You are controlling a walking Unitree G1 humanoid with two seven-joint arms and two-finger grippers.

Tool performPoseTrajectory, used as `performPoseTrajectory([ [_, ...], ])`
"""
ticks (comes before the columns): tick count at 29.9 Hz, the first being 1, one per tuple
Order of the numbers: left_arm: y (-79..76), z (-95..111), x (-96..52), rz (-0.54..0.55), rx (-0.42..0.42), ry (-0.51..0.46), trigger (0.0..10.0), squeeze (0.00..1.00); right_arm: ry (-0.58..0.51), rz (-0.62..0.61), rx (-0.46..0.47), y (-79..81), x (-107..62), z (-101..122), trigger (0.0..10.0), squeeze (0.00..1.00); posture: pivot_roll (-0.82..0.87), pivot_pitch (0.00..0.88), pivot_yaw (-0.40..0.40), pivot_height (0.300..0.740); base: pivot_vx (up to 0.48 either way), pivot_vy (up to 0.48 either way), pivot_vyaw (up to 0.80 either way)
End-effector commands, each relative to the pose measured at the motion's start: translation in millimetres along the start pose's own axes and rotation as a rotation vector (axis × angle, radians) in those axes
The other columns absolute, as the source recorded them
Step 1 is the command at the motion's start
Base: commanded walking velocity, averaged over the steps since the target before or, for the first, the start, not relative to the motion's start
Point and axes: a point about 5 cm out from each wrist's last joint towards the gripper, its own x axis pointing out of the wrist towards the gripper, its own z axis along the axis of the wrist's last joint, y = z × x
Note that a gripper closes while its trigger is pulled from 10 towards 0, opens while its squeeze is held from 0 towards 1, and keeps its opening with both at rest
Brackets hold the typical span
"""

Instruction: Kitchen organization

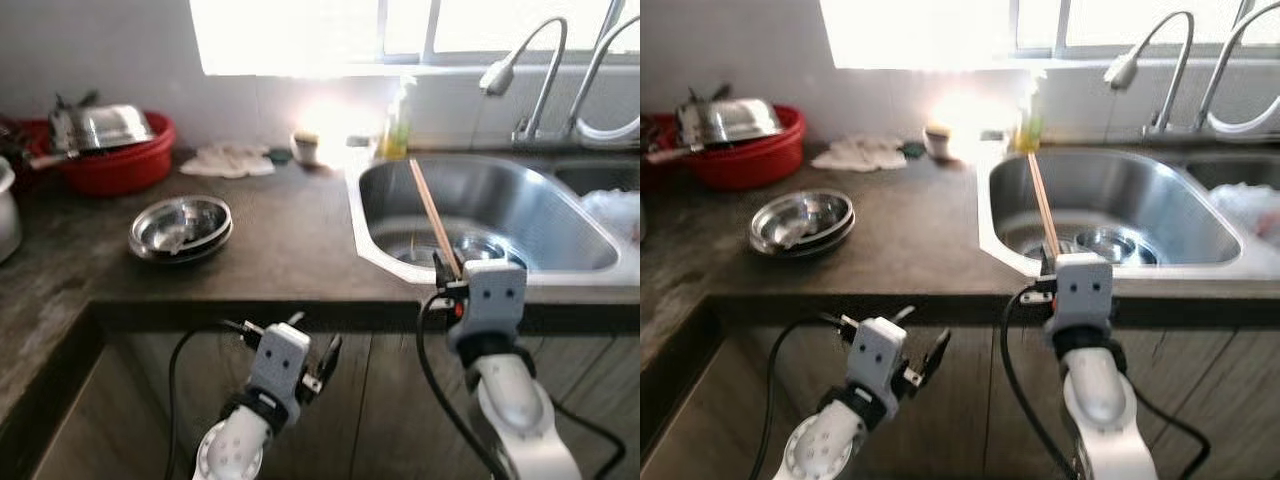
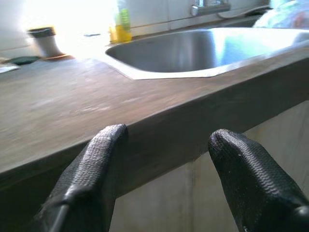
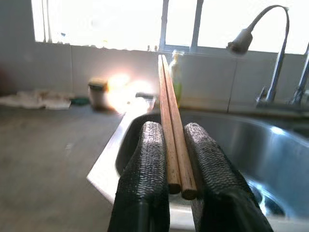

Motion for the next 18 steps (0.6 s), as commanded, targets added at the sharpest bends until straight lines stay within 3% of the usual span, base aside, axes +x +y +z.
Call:
performPoseTrajectory([
  [1,-3.3,3.1,2.7,-0.008,0.001,-0.01,10.0,0.0,0.025,-0.025,-0.013,-9.8,1.0,-3.3,10.0,0.0,0.1,0.0,-0.01,0.74,0.356,-0.319,0.0],
  [18,0.1,2.1,4.3,-0.001,0.019,-0.005,10.0,0.0,0.015,0.054,-0.033,-17.2,21.1,11.7,10.0,0.0,0.1,0.0,-0.008,0.74,0.363,-0.309,0.0],
])
